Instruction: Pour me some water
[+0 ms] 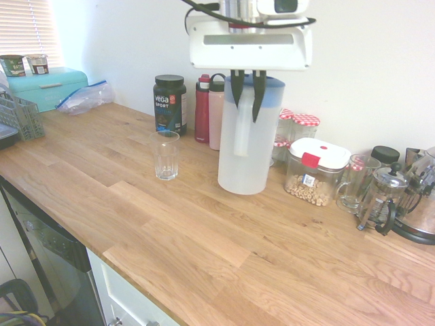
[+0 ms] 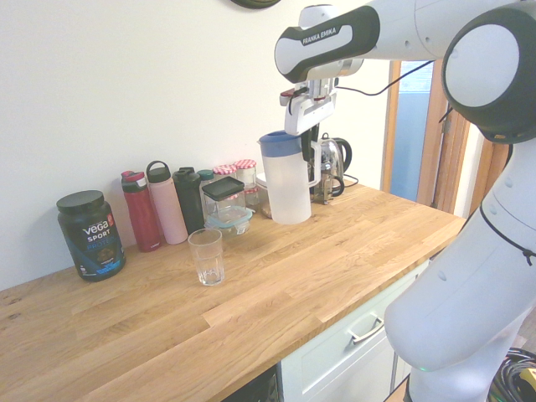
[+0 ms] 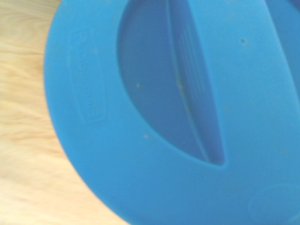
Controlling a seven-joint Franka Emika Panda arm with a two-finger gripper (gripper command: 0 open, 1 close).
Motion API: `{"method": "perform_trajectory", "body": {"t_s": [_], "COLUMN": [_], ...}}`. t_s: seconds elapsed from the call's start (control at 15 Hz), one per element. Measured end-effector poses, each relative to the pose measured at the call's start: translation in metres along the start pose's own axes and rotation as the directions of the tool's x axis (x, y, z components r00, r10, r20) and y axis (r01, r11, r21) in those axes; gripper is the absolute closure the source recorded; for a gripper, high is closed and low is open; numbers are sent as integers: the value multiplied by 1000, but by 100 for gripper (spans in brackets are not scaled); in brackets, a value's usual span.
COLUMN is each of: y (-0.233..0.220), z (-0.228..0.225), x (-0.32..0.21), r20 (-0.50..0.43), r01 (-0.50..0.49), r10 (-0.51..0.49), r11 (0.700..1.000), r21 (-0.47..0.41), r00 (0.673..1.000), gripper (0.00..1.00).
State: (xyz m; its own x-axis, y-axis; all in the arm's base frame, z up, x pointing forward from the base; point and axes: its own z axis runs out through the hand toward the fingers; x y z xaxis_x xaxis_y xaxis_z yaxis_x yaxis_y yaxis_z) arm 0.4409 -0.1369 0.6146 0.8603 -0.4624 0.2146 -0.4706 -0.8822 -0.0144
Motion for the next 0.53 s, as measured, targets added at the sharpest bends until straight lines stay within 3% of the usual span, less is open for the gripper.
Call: {"method": "perform_trajectory", "body": {"t_s": [0.27,0.53], "y": [-58,-96], "z": [-26,-30], "x": [-23,-36], "r20": [-11,-16], "r01": [142,285], "r10": [-142,-288], "r11": [989,952], "r21": [-51,-111], "r00": [990,957], "gripper": [100,100]}}
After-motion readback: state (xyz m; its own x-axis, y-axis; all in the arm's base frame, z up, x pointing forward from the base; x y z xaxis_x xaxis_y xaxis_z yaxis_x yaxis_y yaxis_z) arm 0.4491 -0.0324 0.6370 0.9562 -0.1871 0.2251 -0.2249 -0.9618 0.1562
